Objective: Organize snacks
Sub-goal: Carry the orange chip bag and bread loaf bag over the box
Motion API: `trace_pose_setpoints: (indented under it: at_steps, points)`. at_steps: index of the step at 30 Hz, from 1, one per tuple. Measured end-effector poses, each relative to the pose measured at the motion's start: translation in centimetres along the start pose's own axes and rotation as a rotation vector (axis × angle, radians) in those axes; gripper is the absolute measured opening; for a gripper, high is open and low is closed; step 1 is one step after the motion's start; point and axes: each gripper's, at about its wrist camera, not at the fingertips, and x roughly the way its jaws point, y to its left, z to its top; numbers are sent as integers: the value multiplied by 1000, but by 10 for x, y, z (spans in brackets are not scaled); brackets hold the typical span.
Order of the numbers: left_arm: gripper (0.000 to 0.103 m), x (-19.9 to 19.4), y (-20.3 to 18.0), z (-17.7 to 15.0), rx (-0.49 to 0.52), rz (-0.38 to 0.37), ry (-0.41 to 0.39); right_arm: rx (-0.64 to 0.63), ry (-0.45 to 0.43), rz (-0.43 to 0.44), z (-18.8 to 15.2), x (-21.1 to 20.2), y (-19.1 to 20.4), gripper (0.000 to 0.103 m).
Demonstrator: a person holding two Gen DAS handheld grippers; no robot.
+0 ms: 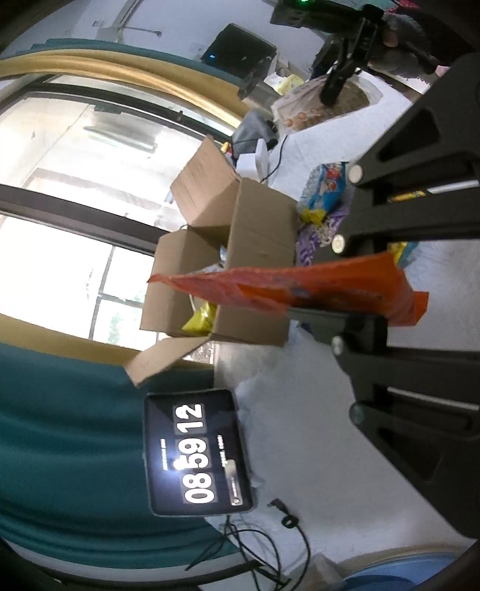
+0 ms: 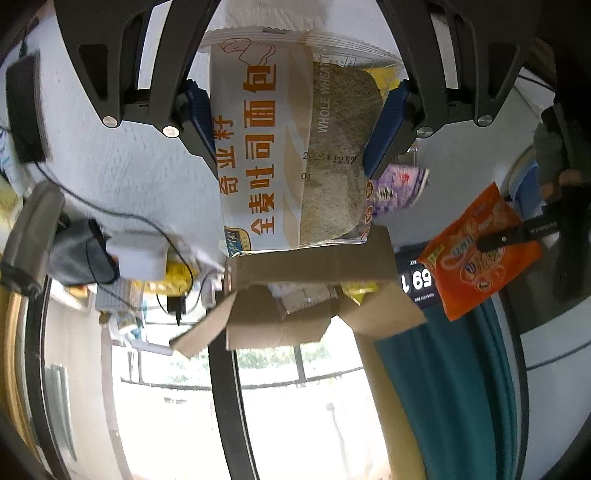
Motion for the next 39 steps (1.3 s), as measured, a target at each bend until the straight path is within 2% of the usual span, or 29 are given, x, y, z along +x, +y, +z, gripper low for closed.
trace_pose_setpoints:
  at_steps: [16, 25, 31, 39]
  points:
    - [13, 18, -34, 36, 55, 23, -37, -29, -119, 9, 59, 11, -23, 76]
    - [13, 50, -61, 60, 96, 45, -36, -19, -173, 3, 95, 25, -52, 76]
    - [13, 71, -84, 81, 128, 26, -43, -41, -231, 6, 125, 28, -62, 76]
    - [13, 115, -115, 111, 156, -4, -47, -42, -282, -16, 146, 24, -83, 76]
